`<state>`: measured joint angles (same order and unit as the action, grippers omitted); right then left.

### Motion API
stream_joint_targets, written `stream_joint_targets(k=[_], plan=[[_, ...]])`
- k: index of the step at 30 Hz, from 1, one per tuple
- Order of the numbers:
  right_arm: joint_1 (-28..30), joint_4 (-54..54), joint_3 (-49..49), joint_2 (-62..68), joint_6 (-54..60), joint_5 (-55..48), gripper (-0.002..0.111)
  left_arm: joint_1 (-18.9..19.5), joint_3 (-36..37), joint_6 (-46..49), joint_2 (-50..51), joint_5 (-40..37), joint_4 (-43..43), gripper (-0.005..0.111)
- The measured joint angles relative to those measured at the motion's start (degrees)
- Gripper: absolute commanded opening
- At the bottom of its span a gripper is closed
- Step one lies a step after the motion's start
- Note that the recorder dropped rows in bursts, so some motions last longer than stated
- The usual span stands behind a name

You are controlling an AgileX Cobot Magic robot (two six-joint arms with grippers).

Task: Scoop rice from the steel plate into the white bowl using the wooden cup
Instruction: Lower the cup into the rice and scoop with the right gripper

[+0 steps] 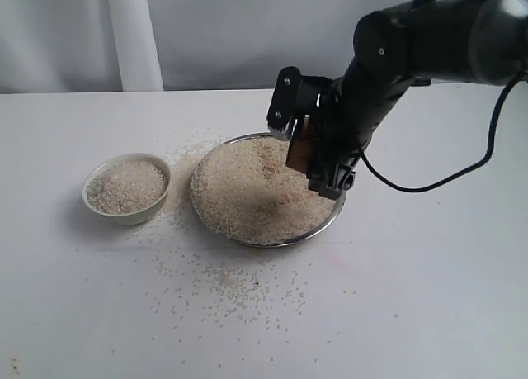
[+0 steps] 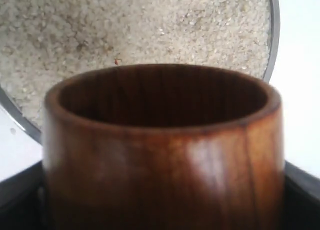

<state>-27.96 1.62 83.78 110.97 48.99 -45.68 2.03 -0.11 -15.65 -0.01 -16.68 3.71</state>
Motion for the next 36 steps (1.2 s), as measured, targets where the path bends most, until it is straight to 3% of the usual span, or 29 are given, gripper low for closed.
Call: stream_joint_targets(k=[3,8,23,36], plan=[[0.0,1.18,3.56,0.56,1.31,-6.67,0.0,0.0,0.0,0.0,0.0,0.0,0.0,0.0],[-1.98,15.69,5.84,4.9,-0.36,-11.88,0.0,0.0,0.0,0.0,0.0,0.0,0.0,0.0],[-4.44,25.59,5.87,8.32,1.39,-9.92,0.0,0.0,0.0,0.0,0.0,0.0,0.0,0.0],[-9.69,53.8,5.96,14.9,-8.65,-3.84,0.0,0.0,0.0,0.0,0.0,0.0,0.0,0.0]])
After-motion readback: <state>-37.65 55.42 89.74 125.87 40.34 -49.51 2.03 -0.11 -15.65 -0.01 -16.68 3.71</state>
